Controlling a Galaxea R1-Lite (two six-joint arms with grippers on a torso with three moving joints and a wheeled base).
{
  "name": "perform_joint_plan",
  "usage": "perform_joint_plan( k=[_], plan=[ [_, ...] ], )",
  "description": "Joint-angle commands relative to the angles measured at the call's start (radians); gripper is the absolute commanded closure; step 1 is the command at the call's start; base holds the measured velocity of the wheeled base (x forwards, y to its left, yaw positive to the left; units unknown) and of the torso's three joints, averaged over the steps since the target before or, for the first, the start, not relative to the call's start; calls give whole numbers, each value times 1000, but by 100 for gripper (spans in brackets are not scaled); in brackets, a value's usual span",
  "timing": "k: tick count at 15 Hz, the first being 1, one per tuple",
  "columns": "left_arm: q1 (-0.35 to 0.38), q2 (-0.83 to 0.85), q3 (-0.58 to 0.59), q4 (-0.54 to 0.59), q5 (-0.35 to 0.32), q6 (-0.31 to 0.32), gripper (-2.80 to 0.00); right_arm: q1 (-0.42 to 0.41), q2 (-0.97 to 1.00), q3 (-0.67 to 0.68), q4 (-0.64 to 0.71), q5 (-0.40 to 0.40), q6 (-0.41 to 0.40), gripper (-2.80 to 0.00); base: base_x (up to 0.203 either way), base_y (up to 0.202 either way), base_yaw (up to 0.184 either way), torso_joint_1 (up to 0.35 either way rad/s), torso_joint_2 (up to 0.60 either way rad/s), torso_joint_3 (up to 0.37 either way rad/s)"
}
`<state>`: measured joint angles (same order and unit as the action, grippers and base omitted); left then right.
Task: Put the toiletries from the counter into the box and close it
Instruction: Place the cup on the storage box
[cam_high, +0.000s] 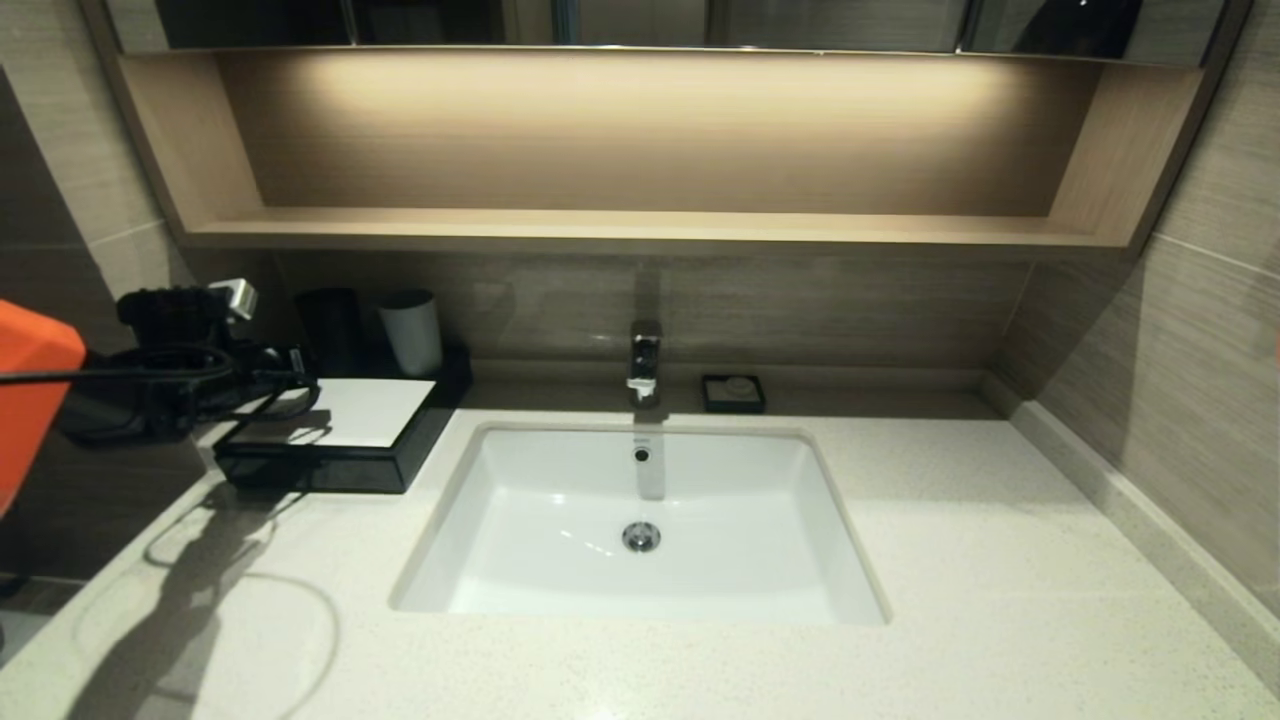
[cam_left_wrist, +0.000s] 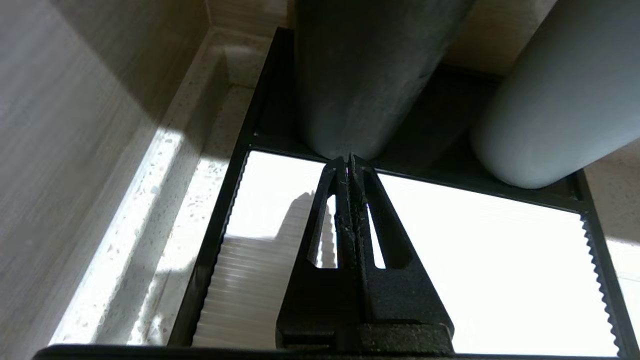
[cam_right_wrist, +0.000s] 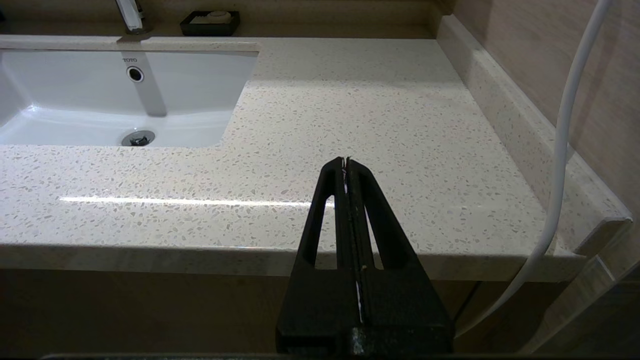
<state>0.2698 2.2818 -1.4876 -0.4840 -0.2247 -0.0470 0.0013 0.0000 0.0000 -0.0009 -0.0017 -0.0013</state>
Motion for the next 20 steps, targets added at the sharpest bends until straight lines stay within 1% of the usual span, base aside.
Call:
perform_joint_plan(
  k=[1,11,15,20],
  plan=[
    [-1,14,-18,16,-1,-1,0,0,0,2,-1,0,0,0,0,0,0,0,0,0],
    [-5,93,-142,65,-1,3,0,0,0,2,-1,0,0,0,0,0,0,0,0,0],
    [-10,108,-152,64,-1,4,0,0,0,2,-1,0,0,0,0,0,0,0,0,0],
    [-12,151,-223,71,-1,4,0,0,0,2,-1,0,0,0,0,0,0,0,0,0]
  ],
)
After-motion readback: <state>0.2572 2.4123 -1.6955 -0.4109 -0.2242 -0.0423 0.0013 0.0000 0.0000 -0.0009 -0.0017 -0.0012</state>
